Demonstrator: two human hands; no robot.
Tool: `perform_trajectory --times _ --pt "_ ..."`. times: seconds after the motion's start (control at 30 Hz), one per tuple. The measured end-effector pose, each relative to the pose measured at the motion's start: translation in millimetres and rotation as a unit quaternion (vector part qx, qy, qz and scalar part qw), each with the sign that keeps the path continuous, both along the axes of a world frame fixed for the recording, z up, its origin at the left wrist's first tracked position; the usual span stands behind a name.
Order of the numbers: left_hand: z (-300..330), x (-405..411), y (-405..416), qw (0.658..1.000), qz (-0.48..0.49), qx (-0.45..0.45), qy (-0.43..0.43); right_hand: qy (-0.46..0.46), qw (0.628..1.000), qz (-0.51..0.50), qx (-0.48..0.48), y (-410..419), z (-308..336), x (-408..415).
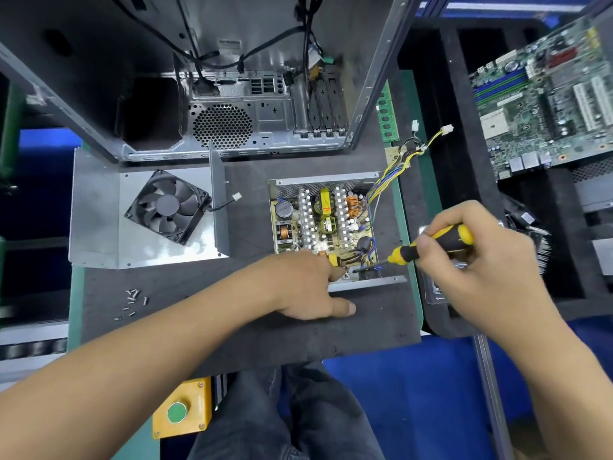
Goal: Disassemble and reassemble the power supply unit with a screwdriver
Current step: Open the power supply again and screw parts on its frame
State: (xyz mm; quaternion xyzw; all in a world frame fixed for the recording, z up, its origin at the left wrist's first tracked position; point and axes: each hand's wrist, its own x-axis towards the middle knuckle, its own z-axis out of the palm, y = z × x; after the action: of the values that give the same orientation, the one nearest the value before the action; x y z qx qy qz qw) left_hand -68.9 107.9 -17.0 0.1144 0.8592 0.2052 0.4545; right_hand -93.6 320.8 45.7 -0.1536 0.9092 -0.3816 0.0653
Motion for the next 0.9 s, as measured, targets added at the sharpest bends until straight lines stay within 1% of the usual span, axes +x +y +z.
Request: perform_trajectory --times 0.1,0.17,0.2,0.27,0.3,0.33,0.4,0.43,0.5,0.6,0.63,0.7,0.83,0.9 --pt "-1 2 -2 1.000 0.012 0.006 0.007 -0.042 0.990 -0.084 -0.109 14 -3 -8" --pt "-2 3 -3 1.000 0.017 0.011 0.005 -0.099 0.966 -0.133 -0.200 26 -12 -14" --pt "-2 4 -4 1.000 0.022 0.017 0.002 -0.142 0.944 -0.152 -0.255 34 -19 -17" --pt "-1 4 -5 0.999 0.023 0.024 0.002 -0.246 0.881 -0.177 -0.365 48 -35 -19" --pt "-1 4 -5 1.000 0.017 0.023 0.005 -0.289 0.848 -0.191 -0.400 53 -44 -19" --pt "-1 3 -4 1.000 0.011 0.021 0.008 -0.323 0.824 -0.208 -0.416 55 -52 -18" --pt "-2 3 -4 1.000 0.006 0.019 0.005 -0.362 0.803 -0.246 -0.404 52 -67 -12" --pt "-3 4 -4 1.000 0.010 0.020 0.004 -0.369 0.803 -0.264 -0.387 48 -74 -8" --pt "-4 5 -4 0.999 0.020 0.025 0.010 -0.369 0.821 -0.278 -0.334 38 -82 -2" --pt "-5 3 -4 1.000 0.012 0.024 0.012 -0.334 0.879 -0.252 -0.229 24 -86 5" --pt "-5 2 -4 1.000 0.004 0.022 0.010 -0.321 0.890 -0.251 -0.203 20 -86 6" --pt "-5 -1 -3 1.000 -0.014 0.016 0.002 -0.316 0.890 -0.261 -0.199 12 -84 8" --pt "-5 -4 -2 0.999 -0.035 0.008 0.003 -0.342 0.870 -0.256 -0.245 7 -82 7" --pt "-7 -1 -4 0.999 -0.029 0.017 0.029 -0.334 0.881 -0.249 -0.226 8 -82 5"
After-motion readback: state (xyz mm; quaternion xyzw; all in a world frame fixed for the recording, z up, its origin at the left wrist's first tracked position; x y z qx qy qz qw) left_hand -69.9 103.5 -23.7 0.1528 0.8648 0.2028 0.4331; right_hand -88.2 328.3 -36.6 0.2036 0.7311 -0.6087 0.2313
